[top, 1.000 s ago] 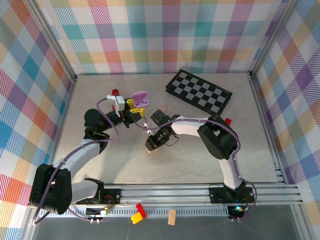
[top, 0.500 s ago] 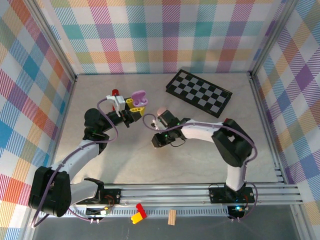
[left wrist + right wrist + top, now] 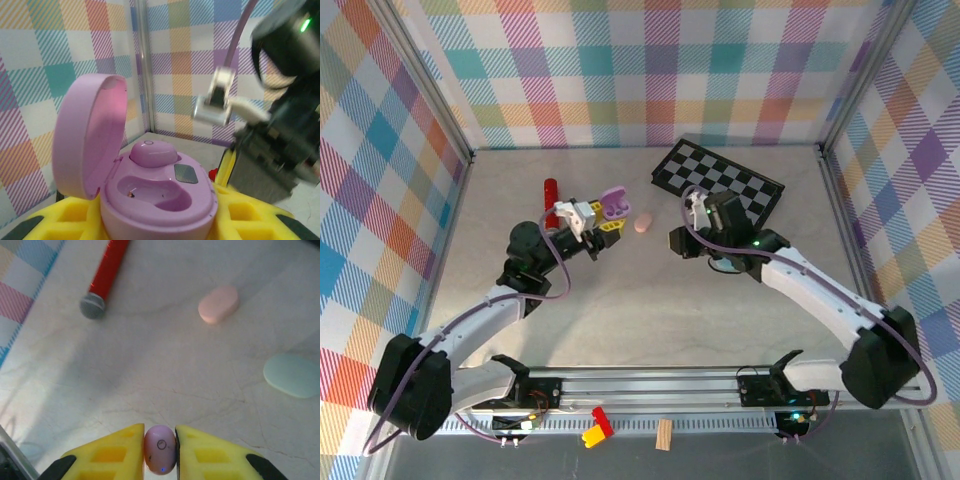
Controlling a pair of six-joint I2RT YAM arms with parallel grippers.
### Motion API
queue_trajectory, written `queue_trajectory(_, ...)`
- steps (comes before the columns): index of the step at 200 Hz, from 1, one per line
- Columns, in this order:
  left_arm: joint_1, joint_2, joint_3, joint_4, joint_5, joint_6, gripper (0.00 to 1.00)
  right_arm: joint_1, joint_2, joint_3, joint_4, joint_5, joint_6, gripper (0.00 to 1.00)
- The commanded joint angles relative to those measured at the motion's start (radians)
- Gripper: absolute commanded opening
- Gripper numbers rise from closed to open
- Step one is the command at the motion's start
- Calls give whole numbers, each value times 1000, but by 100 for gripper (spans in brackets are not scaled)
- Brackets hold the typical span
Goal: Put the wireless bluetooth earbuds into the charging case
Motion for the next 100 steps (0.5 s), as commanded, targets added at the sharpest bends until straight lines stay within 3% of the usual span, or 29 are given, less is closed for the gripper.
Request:
queue_trajectory(1, -43, 40, 1, 36, -102, 73, 37, 4, -55, 95, -102, 6, -36, 21)
queue_trajectory(100, -219, 241, 83, 92, -229, 112, 37, 4, -69, 209, -60, -109, -37, 22)
